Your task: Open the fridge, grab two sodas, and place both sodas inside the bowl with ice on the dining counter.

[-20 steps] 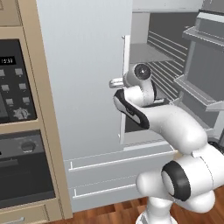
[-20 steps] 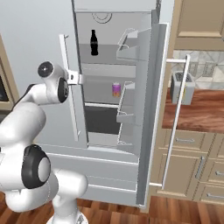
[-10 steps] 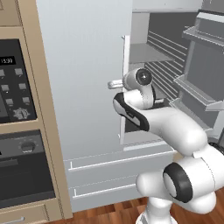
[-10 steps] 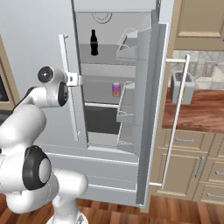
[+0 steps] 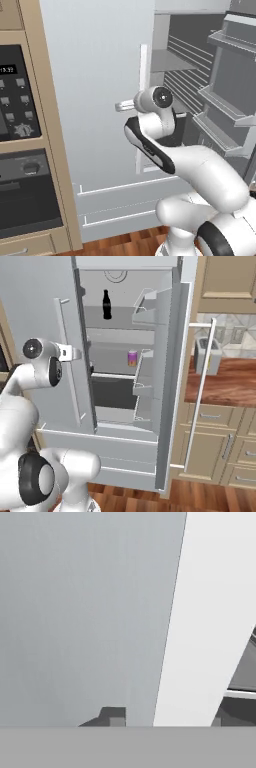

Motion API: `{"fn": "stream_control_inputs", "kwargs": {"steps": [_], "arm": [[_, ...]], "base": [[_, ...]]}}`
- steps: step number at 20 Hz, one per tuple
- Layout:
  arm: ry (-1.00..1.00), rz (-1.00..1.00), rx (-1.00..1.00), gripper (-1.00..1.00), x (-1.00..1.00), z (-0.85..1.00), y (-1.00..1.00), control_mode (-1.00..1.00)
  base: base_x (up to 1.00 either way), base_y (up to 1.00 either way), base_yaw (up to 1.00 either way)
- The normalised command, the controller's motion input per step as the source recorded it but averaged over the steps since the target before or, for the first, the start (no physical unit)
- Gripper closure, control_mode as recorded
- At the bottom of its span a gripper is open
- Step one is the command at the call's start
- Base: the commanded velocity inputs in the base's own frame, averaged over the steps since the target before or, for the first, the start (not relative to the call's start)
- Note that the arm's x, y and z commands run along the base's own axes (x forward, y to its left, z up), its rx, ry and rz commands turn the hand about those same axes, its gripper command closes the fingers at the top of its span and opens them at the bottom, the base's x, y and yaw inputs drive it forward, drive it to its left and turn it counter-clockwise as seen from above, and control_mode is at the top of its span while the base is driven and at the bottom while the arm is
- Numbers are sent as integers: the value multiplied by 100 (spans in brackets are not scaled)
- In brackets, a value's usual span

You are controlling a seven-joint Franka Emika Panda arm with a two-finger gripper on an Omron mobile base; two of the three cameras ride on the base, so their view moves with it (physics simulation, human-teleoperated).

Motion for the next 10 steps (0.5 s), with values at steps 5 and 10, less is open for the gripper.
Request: {"fn": "stream_control_inputs", "kwargs": {"steps": [5,10], "arm": [[1,2,0,100,-70,0,100,-100],[2,1,-1,100,-71,-1,100,-100]], "base": [[0,0,0],[0,0,0]]}}
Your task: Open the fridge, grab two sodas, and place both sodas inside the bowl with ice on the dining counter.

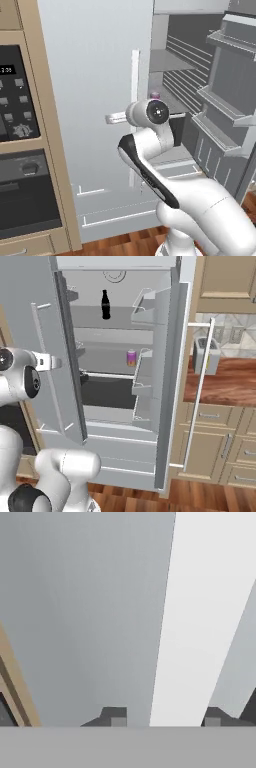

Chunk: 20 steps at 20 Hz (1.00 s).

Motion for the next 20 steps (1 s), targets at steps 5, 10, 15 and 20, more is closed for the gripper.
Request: {"fn": "stream_control_inputs", "kwargs": {"steps": [5,10,15,20], "arm": [[7,1,0,100,-64,-11,100,-100],[15,0,0,-100,-55,-12,100,-100],[2,2,10,-100,-73,0,17,-100],[1,2,23,-100,-73,0,-44,-100]], "base": [[0,0,0],[0,0,0],[0,0,0],[0,0,0]]}}
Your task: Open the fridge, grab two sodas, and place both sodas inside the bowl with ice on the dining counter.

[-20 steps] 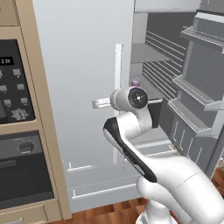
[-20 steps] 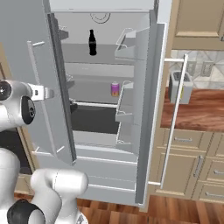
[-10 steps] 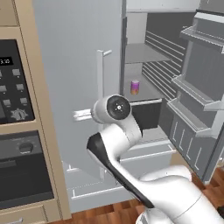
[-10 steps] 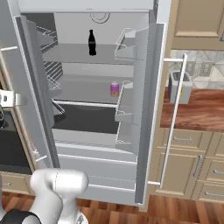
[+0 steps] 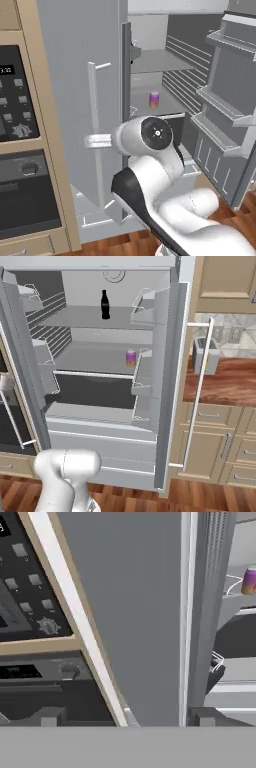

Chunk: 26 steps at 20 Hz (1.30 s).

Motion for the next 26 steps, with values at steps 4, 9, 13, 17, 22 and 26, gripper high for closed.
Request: {"fn": "stream_control_inputs", "kwargs": {"steps": [4,9,13,17,22,26], "arm": [[0,0,27,-100,-64,1,-86,-100],[2,0,28,-100,-35,19,-97,-100],[7,0,27,-100,7,22,-82,-100],[10,0,23,-100,52,14,-49,-100],[6,1,19,-100,82,0,-14,-100],[7,0,15,-100,96,0,-1,-100]], "base": [[0,0,0],[0,0,0],[0,0,0],[0,0,0],[0,0,0],[0,0,0]]}}
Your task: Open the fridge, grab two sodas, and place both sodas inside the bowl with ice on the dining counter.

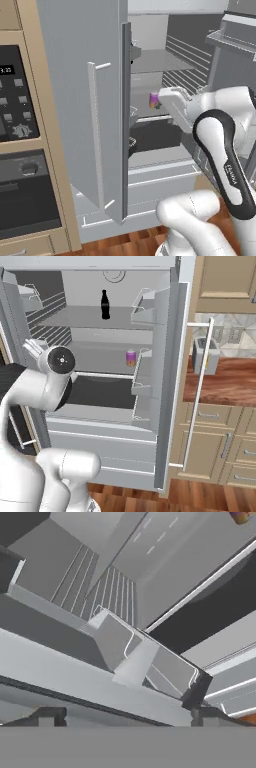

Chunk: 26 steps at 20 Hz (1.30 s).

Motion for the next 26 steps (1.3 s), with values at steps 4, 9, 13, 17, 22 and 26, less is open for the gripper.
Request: {"fn": "stream_control_inputs", "kwargs": {"steps": [4,9,13,17,22,26], "arm": [[8,0,12,-100,100,0,4,-100],[8,3,5,-100,79,0,39,-100],[8,7,0,-100,45,0,77,-100],[2,7,0,-100,21,0,92,-100],[0,9,-5,-100,-12,0,100,-100],[0,9,-9,-100,-37,0,100,-100]], "base": [[0,0,0],[0,0,0],[0,0,0],[0,0,0],[0,0,0],[0,0,0]]}}
